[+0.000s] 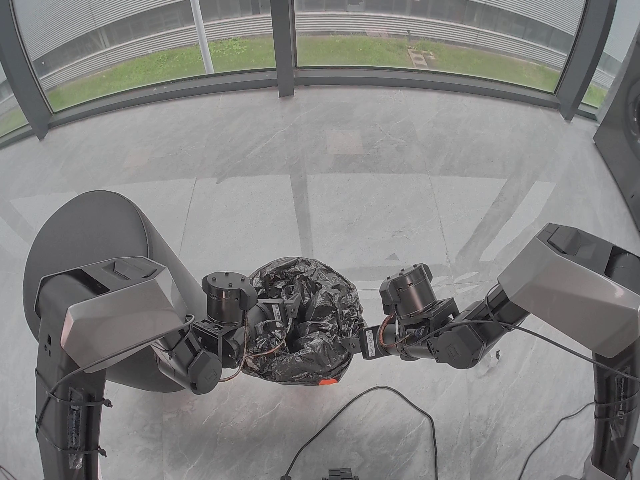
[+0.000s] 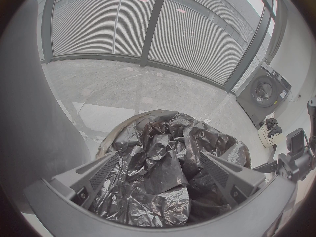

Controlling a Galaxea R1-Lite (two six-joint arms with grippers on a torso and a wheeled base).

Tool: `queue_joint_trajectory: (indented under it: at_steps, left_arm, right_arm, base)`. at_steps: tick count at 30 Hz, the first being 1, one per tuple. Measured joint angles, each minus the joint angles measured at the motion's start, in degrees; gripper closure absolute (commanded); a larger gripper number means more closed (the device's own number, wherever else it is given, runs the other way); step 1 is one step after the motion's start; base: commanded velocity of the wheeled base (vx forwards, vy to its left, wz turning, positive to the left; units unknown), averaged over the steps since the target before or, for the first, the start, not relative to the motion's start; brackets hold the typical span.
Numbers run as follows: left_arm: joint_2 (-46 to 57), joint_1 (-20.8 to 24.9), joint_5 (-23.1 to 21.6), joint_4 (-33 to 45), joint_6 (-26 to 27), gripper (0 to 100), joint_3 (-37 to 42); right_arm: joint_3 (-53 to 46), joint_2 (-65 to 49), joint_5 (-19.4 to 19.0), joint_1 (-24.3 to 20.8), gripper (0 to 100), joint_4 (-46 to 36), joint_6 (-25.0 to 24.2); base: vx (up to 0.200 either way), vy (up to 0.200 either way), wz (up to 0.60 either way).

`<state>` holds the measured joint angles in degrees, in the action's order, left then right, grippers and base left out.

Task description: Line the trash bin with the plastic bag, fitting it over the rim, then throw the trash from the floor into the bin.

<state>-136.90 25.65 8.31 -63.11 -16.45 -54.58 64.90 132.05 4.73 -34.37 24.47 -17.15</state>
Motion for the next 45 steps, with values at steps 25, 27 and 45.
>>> queue_joint_trajectory:
  at_steps: [25,27,45]
  left_arm:
    - [0.21,-3.35,0.06,-0.48,0.38,0,-3.85]
    - [0.43,-3.35,0.06,-0.46,0.39,0,-3.68]
    - [3.39,-1.78,0.27,0.07,-0.16,0,8.14]
  right_arm:
    - [-0.21,-0.22,0.63,-0.11,0,0.02,-0.35]
    - [-0.52,-0.35,0.63,-0.15,0,0.05,-0.33]
    - [-4.00,-2.28,1.50,-0.88,0,0.05,-0.41]
  base:
    - [0.000,0.000,0.00]
    - [0.000,0.000,0.00]
    - [0.000,0.000,0.00]
